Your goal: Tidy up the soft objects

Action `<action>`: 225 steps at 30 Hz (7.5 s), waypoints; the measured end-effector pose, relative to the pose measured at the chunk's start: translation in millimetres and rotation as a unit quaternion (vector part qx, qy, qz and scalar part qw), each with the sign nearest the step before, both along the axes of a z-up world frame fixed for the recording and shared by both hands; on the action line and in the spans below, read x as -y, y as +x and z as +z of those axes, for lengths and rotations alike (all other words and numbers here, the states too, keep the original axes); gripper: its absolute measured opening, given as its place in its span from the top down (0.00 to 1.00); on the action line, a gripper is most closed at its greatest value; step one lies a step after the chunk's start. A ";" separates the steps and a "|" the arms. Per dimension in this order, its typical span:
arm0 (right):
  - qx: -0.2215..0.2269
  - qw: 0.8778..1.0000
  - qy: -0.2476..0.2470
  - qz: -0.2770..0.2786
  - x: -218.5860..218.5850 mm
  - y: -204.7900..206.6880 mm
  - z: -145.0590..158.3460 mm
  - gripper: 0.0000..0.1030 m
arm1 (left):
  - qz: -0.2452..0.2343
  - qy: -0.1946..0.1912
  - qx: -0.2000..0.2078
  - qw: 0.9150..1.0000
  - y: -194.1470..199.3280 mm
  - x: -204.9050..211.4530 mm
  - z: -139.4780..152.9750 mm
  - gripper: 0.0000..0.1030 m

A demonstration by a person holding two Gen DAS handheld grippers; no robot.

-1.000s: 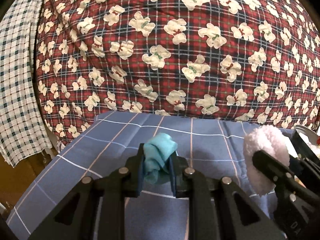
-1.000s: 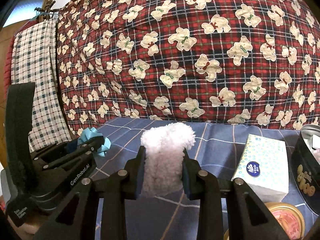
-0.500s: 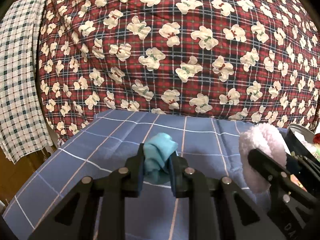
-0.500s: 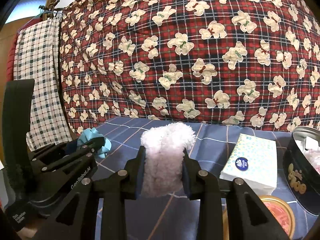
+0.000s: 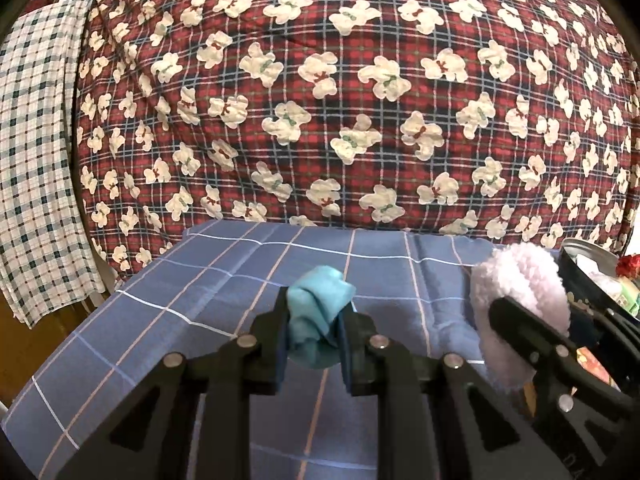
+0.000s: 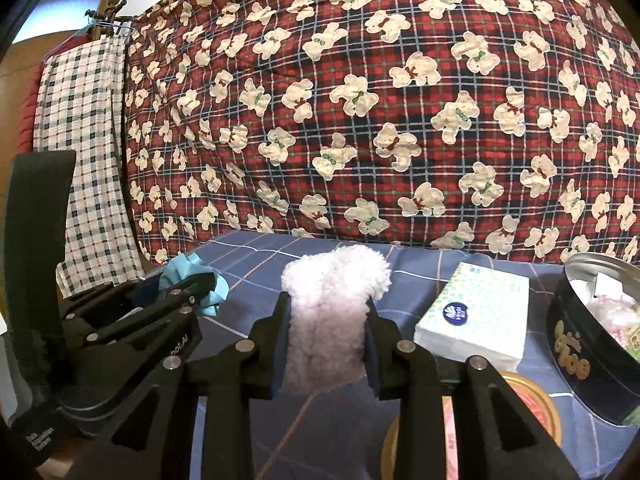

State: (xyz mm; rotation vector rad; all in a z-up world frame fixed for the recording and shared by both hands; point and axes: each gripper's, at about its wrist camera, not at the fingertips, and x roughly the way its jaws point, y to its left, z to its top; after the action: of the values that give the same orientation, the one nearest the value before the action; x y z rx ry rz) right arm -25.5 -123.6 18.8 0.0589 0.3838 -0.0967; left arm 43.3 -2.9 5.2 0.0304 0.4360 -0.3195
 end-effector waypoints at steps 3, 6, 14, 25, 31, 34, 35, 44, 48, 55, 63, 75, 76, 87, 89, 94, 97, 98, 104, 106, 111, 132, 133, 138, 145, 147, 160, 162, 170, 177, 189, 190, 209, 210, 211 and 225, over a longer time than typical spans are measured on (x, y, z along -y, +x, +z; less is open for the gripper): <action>0.000 1.000 0.001 0.000 3.1 -4.8 0.2 0.66 | -0.002 -0.001 -0.001 1.000 -3.3 1.9 0.1 0.82; 0.000 1.000 0.002 0.001 5.9 -9.9 0.6 0.66 | -0.003 0.001 -0.001 1.000 -8.9 5.2 0.2 0.82; 0.001 1.000 -0.001 0.001 13.7 -27.0 1.1 0.66 | -0.009 -0.001 -0.006 1.000 -19.7 13.1 -0.5 0.82; 0.009 1.000 -0.017 -0.010 29.6 -51.4 3.2 0.66 | -0.030 0.002 -0.006 1.000 -38.0 35.9 1.0 0.82; 0.019 0.999 -0.038 -0.017 38.9 -67.6 5.4 0.66 | -0.040 0.000 -0.006 0.999 -47.0 46.9 1.9 0.82; 0.023 0.998 -0.045 -0.021 45.3 -75.1 6.2 0.66 | -0.043 -0.004 -0.009 0.999 -50.5 51.5 2.2 0.82; 0.024 0.998 -0.047 -0.022 47.6 -77.2 6.7 0.66 | -0.044 -0.004 -0.009 0.999 -51.3 52.7 2.2 0.82; 0.031 0.997 -0.052 -0.043 72.3 -94.1 8.6 0.67 | -0.061 -0.005 -0.007 0.998 -66.0 72.0 6.9 0.82; 0.038 0.996 -0.063 -0.055 82.7 -103.3 10.3 0.67 | -0.074 -0.006 -0.003 0.997 -74.3 84.4 11.2 0.81; 0.047 0.994 -0.072 -0.072 99.6 -116.0 12.7 0.66 | -0.099 -0.008 0.008 0.995 -87.7 108.2 20.7 0.82; 0.053 0.991 -0.081 -0.095 121.7 -130.9 14.8 0.66 | -0.122 -0.008 0.011 0.992 -98.7 132.5 25.8 0.81; 0.052 0.983 -0.092 -0.152 171.2 -149.4 17.2 0.66 | -0.172 -0.009 0.021 0.985 -116.8 185.2 35.1 0.81; 0.051 0.982 -0.093 -0.156 174.9 -149.6 17.3 0.66 | -0.176 -0.009 0.022 0.984 -117.8 189.5 35.8 0.81; 0.038 0.975 -0.090 -0.199 219.6 -149.4 18.1 0.66 | -0.212 -0.007 0.026 0.977 -127.4 239.6 43.4 0.81; 0.038 0.975 -0.087 -0.203 227.0 -150.2 19.3 0.66 | -0.216 -0.010 0.024 0.976 -126.9 246.0 44.7 0.81; 0.032 0.974 -0.071 -0.213 248.6 -151.6 21.3 0.66 | -0.227 -0.012 0.018 0.974 -126.0 264.4 46.4 0.81; 0.028 0.972 -0.072 -0.221 260.6 -152.0 22.7 0.66 | -0.231 -0.014 0.012 0.973 -124.9 273.8 46.3 0.81; 0.028 0.972 -0.071 -0.224 264.7 -152.3 23.4 0.66 | -0.232 -0.015 0.010 0.972 -124.7 276.5 46.3 0.81; 0.013 0.972 -0.053 -0.230 291.9 -149.7 24.3 0.67 | -0.241 -0.015 0.004 0.970 -122.9 297.8 47.6 0.81; 0.006 0.972 -0.052 -0.230 299.8 -147.2 24.6 0.67 | -0.243 -0.015 0.002 0.970 -122.0 304.2 48.0 0.81; -0.014 0.970 -0.054 -0.236 319.4 -139.2 25.3 0.67 | -0.251 -0.017 -0.008 0.968 -118.5 321.6 46.8 0.81; -0.181 0.968 -0.012 -0.173 377.3 -43.1 23.6 0.67 | -0.248 -0.004 -0.065 0.967 -90.7 369.4 25.4 0.82; -0.191 0.967 -0.010 -0.172 377.7 -37.4 22.2 0.67 | -0.246 -0.002 -0.065 0.967 -90.2 369.9 24.4 0.83; -0.224 0.962 -0.001 -0.158 379.3 -17.6 14.6 0.67 | -0.239 -0.004 -0.089 0.967 -79.9 368.9 18.4 0.82; -0.228 0.962 0.017 -0.149 384.0 -15.9 15.0 0.57 | -0.244 0.007 -0.086 0.966 -83.4 372.2 18.3 0.82; -0.224 0.962 0.055 -0.145 393.6 -15.6 16.7 0.50 | -0.244 0.009 -0.087 0.966 -84.2 373.0 17.7 0.82; -0.110 0.958 0.229 -0.134 412.5 -70.4 26.0 0.41 | -0.241 0.040 -0.115 0.963 -72.0 386.9 14.1 0.61; -0.088 0.962 0.211 -0.146 408.0 -86.6 28.0 0.41 | -0.238 0.044 -0.111 0.964 -74.9 386.6 15.8 0.29; 0.036 0.960 0.229 -0.158 395.0 -140.5 21.5 0.27 | -0.215 0.041 -0.040 0.975 -98.2 372.1 27.7 0.00; 0.047 0.951 0.243 -0.184 385.4 -155.1 2.9 0.27 | -0.195 0.048 -0.015 0.979 -105.4 358.7 22.6 0.00; 0.124 0.955 0.055 -0.265 336.1 -189.3 28.3 0.25 | -0.186 0.032 0.013 0.982 -124.3 337.1 20.7 0.00; 0.125 0.954 0.050 -0.267 334.0 -190.4 28.8 0.25 | -0.186 0.031 0.016 0.982 -126.2 335.9 20.5 0.00; 0.190 0.933 -0.063 -0.299 281.7 -232.6 37.3 0.17 | -0.178 0.002 0.058 0.982 -158.3 297.9 20.0 0.00; 0.190 0.933 -0.063 -0.299 281.3 -233.3 37.5 0.17 | -0.177 0.001 0.059 0.982 -159.5 296.0 19.7 0.00; 0.190 0.934 -0.061 -0.298 281.1 -234.4 37.5 0.16 | -0.177 0.001 0.059 0.982 -160.5 294.7 19.2 0.00; 0.193 0.933 -0.087 -0.291 266.4 -234.0 38.6 0.11 | -0.173 -0.007 0.063 0.983 -167.5 287.7 20.5 0.00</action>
State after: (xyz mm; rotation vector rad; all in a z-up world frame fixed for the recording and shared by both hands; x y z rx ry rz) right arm -259.4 -390.0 57.4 0.0132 -0.0483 -0.6965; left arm -124.3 -290.6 25.7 0.1123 0.3010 -0.6606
